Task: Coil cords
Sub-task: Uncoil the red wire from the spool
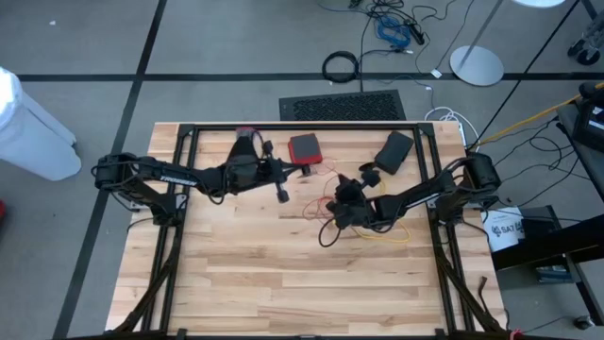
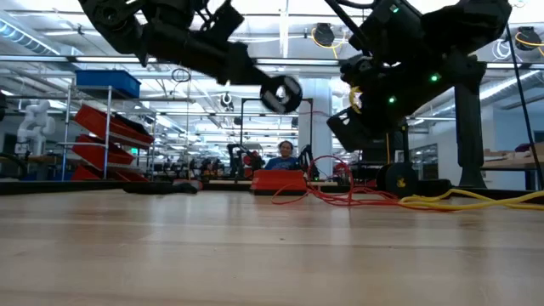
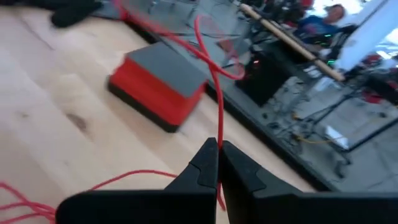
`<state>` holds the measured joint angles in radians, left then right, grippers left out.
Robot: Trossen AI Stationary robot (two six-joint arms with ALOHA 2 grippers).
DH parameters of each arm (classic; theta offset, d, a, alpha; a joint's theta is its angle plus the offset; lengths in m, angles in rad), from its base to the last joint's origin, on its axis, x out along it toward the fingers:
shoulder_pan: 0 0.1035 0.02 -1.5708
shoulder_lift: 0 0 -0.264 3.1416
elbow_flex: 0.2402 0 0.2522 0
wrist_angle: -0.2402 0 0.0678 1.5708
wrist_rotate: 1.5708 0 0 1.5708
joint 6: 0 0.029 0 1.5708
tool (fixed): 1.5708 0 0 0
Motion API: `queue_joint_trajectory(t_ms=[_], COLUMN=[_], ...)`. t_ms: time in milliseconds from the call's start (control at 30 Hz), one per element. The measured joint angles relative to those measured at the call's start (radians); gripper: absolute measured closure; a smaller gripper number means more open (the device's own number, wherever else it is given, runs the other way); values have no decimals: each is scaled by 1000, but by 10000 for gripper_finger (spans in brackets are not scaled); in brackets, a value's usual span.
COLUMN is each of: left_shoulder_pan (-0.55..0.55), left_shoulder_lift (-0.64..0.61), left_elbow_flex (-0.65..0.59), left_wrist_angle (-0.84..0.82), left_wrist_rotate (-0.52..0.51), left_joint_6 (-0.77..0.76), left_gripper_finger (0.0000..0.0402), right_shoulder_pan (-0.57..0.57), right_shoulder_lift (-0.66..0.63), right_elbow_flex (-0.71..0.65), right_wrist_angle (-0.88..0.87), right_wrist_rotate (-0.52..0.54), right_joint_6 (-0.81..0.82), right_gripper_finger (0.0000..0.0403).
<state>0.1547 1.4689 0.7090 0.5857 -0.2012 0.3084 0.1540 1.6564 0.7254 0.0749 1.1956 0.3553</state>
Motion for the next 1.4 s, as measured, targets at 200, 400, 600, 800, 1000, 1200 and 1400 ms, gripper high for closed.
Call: queue_joint_trajectory(t_ms=[200,400,600,800,1000,1200,1400], left_shoulder_pan=[0,0,0,0,0,-1,-1], left_shoulder_lift=[0,0,0,5,62,125,129], left_elbow_flex=[0,1,1,1,1,1,1], left_wrist_angle=[-119,-153,-204,-228,-214,-89,-61], left_wrist_rotate=[-8,19,22,22,23,79,90], left_joint_6=[30,44,46,42,13,-42,-55], left_gripper_finger=[401,401,401,401,401,401,401], right_shoulder_pan=[15,18,33,76,119,144,111], right_shoulder_lift=[-109,-206,-226,-226,-218,-121,1], right_elbow_flex=[0,0,0,0,0,0,0], right_wrist_angle=[-212,-354,-359,-340,-250,31,257], right_wrist_rotate=[15,-229,-364,-365,-364,-365,-317], right_joint_6=[78,90,77,78,49,-164,-273], right_gripper_finger=[403,403,378,313,265,256,263])
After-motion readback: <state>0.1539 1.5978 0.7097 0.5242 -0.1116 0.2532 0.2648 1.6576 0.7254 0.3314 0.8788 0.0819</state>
